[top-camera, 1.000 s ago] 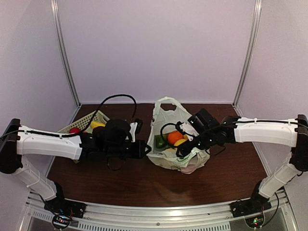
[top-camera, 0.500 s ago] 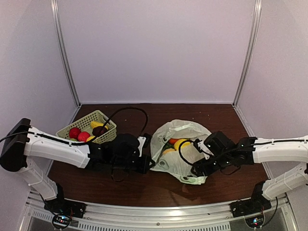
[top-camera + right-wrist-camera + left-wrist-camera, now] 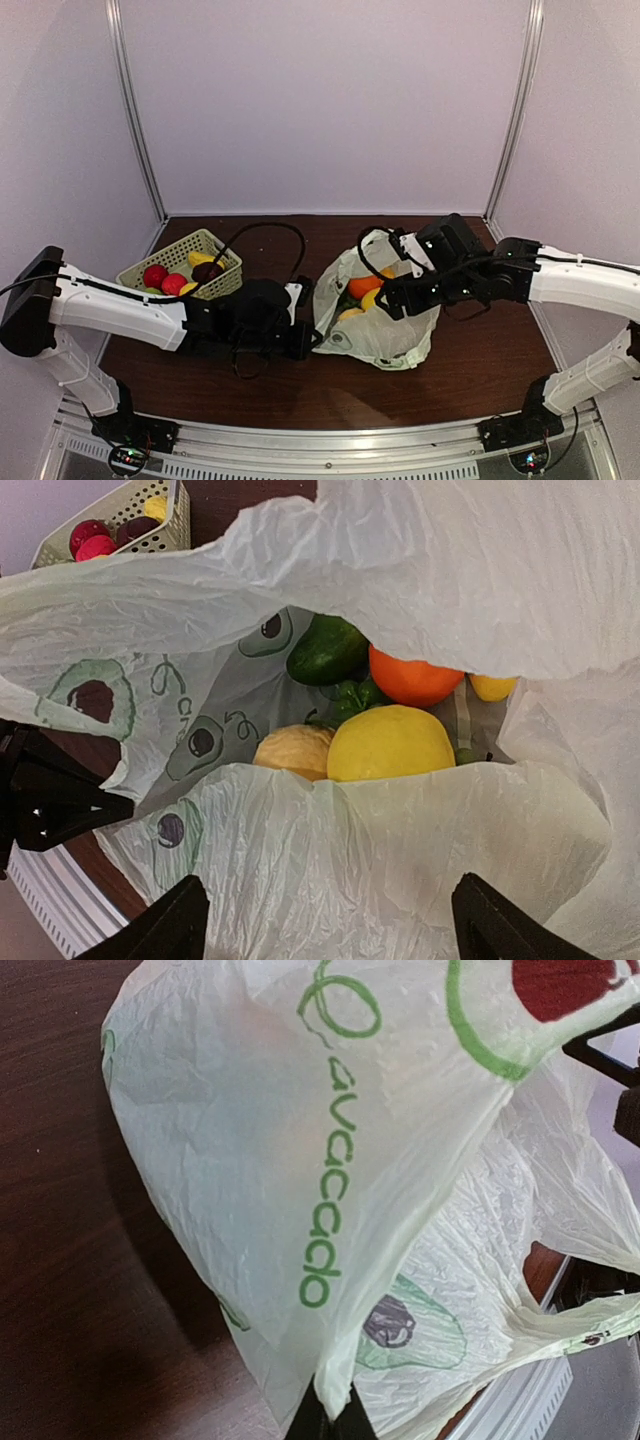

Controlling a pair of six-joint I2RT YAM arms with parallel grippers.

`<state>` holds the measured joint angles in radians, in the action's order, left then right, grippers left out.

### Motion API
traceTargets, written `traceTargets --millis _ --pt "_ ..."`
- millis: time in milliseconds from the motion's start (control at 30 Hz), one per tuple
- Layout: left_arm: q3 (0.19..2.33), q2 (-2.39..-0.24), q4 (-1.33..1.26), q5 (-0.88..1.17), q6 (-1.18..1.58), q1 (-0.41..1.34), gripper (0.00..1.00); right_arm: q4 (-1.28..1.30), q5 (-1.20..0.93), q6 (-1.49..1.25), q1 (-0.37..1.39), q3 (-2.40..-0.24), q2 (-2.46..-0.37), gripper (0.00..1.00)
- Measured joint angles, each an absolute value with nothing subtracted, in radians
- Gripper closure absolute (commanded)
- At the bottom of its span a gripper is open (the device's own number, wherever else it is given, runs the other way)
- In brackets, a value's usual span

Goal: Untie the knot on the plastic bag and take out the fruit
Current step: Adjust the bag opening on the takeout bag.

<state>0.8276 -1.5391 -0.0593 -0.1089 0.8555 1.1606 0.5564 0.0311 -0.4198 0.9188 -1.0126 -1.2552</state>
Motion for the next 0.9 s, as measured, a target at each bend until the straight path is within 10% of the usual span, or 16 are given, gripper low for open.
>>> traceTargets --millis 467,900 --pt "0.828 -1.537 -0.057 -0.125 0.868 1.169 1.00 0.641 0.101 -0.318 0.897 -1.314 -1.636 0.25" --pt "0.828 -1.537 -0.055 -0.135 0.870 1.169 1.00 0.698 0.128 -0.293 0.856 -1.341 -1.758 0.12"
